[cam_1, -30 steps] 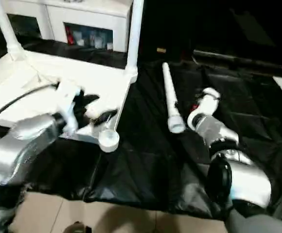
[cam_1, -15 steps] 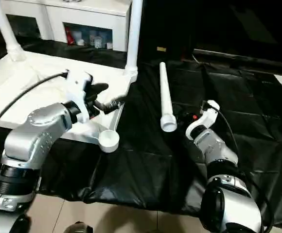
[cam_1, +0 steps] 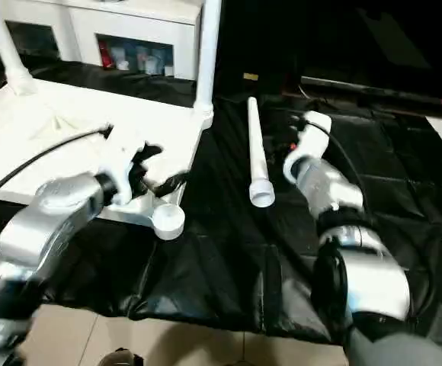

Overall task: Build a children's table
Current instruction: Pick table leg

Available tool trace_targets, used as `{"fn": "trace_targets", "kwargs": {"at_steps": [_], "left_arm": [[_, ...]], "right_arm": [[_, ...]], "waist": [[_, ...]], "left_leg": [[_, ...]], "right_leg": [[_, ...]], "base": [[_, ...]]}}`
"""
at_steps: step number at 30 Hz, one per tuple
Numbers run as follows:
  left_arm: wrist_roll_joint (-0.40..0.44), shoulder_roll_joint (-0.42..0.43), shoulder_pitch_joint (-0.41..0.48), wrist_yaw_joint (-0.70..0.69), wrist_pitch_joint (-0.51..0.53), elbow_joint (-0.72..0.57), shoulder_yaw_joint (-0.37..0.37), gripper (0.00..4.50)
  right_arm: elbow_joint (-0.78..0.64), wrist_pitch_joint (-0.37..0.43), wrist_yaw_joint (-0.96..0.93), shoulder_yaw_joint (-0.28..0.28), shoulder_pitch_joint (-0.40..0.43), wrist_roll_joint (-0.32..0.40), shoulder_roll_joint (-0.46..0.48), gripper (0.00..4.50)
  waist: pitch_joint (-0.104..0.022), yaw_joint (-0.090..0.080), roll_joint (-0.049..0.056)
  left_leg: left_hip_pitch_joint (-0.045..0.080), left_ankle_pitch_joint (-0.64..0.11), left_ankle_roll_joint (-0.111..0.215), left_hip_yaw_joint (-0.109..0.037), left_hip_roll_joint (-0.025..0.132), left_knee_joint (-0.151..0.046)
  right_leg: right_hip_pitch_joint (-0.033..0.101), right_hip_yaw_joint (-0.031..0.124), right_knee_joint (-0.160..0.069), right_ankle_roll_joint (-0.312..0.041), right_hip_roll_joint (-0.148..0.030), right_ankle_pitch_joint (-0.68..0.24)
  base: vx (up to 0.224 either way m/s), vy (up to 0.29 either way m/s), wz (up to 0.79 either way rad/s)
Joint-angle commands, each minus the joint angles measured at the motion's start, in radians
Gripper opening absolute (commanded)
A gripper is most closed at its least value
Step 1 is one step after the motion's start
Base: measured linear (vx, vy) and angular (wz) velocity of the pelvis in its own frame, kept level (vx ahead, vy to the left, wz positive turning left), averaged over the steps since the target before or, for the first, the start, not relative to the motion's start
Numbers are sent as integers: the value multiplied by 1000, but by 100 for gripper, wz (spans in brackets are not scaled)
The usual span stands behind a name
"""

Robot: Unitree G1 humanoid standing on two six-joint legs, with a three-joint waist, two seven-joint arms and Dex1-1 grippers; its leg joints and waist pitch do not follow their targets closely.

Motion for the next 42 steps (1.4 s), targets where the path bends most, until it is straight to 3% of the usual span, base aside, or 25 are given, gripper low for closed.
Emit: {"fn": "trace_targets", "kwargs": {"at_steps": [1, 4, 8, 11, 18, 22, 30, 35, 40, 41, 42], "left_arm": [[-4, 19, 32, -5, 48, -83, -9, 450], [-4, 36, 67, 1, 75, -131, 0, 450], [-9, 65, 105, 2, 115, -190, 5, 450], [-16, 79, 129, 4, 152, -237, 18, 450], [-33, 98, 178, 15, 224, -321, 31, 450], [-39, 101, 190, 16, 242, -340, 34, 450], [-42, 106, 196, 27, 254, -353, 51, 450], [-38, 102, 187, 35, 248, -344, 53, 450], [-37, 88, 165, 41, 228, -318, 47, 450], [-36, 86, 159, 40, 216, -304, 44, 450], [-32, 82, 148, 40, 203, -289, 39, 450]], "right_arm": [[32, 3, -37, 20, -28, -37, -6, 311], [72, 42, -49, 28, -50, -50, -3, 321], [124, 90, -48, 41, -68, -74, -1, 321], [139, 119, 5, 31, -70, -60, 6, 321], [162, 214, 7, -14, -67, -36, 5, 321], [168, 253, 6, 1, -56, -55, 5, 321], [168, 266, -3, -3, -30, -68, 12, 258], [165, 261, -9, -11, -18, -68, 8, 244], [160, 255, -1, -30, -13, -52, -9, 243], [159, 251, 0, -36, -12, -47, -12, 243], [156, 241, 1, -46, -11, -38, -19, 243]], "waist": [[-80, 2, 6], [-78, 5, 9], [-72, 9, 12], [-71, 13, 5], [-69, 16, 1], [-69, 16, -10], [-70, 14, -16], [-70, 17, -26], [-71, 18, -27], [-71, 19, -17], [-71, 19, -14]], "left_leg": [[17, -154, -37, 5, 13, -67], [19, -169, -32, 7, 11, -67], [21, -230, -49, 5, 12, -71], [20, -246, -52, 5, 12, -72], [19, -254, -60, 3, 12, -74], [18, -253, -63, 3, 12, -74], [22, -278, -80, 0, 12, -75], [22, -291, -84, -1, 12, -76], [24, -299, -87, -1, 11, -76], [26, -306, -90, -1, 11, -75], [27, -313, -91, -1, 10, -75]], "right_leg": [[50, 25, -55, -197, -45, -93], [50, 26, -57, -196, -42, -94], [45, 26, -65, -181, -44, -167], [44, 27, -69, -173, -45, -195], [43, 27, -68, -159, -46, -233], [41, 26, -71, -148, -47, -256], [36, 24, -71, -133, -45, -259], [36, 24, -72, -129, -46, -267], [35, 24, -73, -128, -45, -265], [33, 25, -73, -129, -44, -261], [32, 25, -75, -128, -44, -264]], "base": [[0, 0, 0], [0, 0, 0], [0, 0, 0], [0, 0, 0], [0, 0, 0], [0, 0, 0], [0, 0, 0], [0, 0, 0], [0, 0, 0], [0, 0, 0], [0, 0, 0]]}}
